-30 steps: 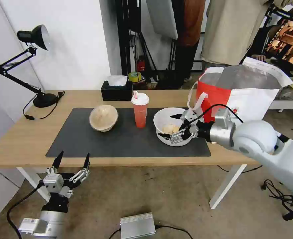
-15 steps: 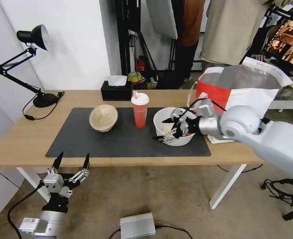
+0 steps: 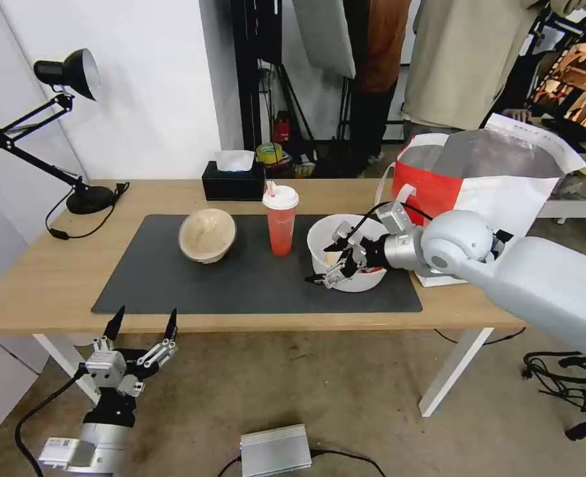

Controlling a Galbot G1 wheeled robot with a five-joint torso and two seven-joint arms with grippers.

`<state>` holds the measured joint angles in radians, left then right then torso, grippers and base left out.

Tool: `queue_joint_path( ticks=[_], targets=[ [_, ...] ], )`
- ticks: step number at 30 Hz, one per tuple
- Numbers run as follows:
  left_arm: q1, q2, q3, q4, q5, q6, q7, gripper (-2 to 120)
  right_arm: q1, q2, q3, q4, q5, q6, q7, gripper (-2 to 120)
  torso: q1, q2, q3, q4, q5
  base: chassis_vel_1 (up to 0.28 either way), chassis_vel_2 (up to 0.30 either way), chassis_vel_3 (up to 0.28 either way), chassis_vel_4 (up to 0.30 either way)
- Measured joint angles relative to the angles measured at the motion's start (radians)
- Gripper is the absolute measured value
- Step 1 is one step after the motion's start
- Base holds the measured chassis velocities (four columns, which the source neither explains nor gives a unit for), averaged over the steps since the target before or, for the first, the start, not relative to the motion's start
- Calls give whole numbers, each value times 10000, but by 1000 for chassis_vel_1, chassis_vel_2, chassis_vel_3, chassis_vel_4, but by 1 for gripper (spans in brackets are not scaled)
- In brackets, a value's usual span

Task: Pick up the trash from the table and place it into the takeout bag.

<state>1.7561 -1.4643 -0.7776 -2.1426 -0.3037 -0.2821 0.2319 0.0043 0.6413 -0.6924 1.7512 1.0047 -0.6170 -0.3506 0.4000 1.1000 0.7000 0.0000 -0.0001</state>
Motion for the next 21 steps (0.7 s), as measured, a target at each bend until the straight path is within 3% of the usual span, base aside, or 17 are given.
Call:
queue_joint_path(
  ticks=[21],
  targets=[
    [8,-12,-40,81,-17,-121,33,100,-327,70,151,-279,-438,-10,77,99,0,0,-1,0,1,0,0,0,0]
  ],
)
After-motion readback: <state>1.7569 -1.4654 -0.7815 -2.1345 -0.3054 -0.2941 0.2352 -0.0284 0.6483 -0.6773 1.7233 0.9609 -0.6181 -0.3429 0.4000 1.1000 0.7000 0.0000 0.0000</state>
